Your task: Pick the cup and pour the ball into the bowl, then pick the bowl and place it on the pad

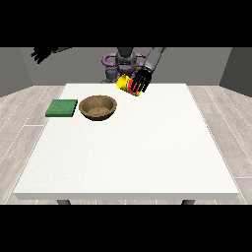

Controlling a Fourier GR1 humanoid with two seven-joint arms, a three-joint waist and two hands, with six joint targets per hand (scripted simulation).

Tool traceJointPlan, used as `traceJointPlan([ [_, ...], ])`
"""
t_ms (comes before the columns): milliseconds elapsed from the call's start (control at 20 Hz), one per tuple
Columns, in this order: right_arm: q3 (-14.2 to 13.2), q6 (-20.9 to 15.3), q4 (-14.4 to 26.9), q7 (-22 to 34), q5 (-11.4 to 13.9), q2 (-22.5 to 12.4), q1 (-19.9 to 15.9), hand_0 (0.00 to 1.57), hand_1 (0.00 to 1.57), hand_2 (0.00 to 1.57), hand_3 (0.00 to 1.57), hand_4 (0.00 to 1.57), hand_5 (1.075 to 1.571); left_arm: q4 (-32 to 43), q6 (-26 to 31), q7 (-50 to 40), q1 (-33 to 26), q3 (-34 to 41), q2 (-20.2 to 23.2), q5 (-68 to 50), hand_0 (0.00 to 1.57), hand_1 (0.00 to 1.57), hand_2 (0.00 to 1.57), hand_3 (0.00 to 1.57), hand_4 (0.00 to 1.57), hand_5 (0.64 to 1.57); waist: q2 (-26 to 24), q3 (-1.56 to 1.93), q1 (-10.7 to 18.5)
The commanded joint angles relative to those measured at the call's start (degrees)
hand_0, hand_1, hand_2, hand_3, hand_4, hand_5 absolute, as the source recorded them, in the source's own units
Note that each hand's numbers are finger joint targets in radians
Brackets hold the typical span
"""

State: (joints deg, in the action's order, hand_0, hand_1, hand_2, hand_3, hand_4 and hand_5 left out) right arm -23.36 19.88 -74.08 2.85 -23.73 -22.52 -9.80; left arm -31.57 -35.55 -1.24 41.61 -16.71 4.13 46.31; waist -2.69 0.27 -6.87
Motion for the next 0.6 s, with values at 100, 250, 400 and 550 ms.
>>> traceJointPlan([
  [100,0.12,2.1,4.47,-2.55,0.9,-0.13,0.22,0.0,0.0,0.0,0.0,0.68,1.556,2.92,4.84,-16.24,8.08,-7.25,-4.0,11.35,1.36,1.36,1.57,1.57,1.47,1.531,-0.92,-0.19,0.32],
  [250,0.25,3.12,7.44,-4.03,1.52,-0.02,0.32,0.0,0.0,0.0,0.17,0.7,1.56,2.39,10.23,-23.45,12.06,-11.58,-4.07,14.86,1.31,1.31,1.57,1.57,1.47,1.529,-2.4,-0.15,-0.58],
  [400,0.62,2.85,7.97,-3.03,1.08,-0.56,-3.39,0.0,0.0,0.0,0.15,0.7,1.557,3.69,10.98,-30.86,14.73,-16.22,-4.1,20.95,1.37,1.37,1.57,1.57,1.31,1.563,-0.57,-0.17,-2.08],
  [550,-0.32,1.07,9.44,-4.1,1.56,-0.84,-5.35,0.0,0.0,0.0,0.25,0.7,1.556,4.71,15.57,-32.04,18.71,-19.13,-4.11,25.85,1.47,1.47,1.57,1.57,1.1,1.57,0.63,-0.18,0.02],
])
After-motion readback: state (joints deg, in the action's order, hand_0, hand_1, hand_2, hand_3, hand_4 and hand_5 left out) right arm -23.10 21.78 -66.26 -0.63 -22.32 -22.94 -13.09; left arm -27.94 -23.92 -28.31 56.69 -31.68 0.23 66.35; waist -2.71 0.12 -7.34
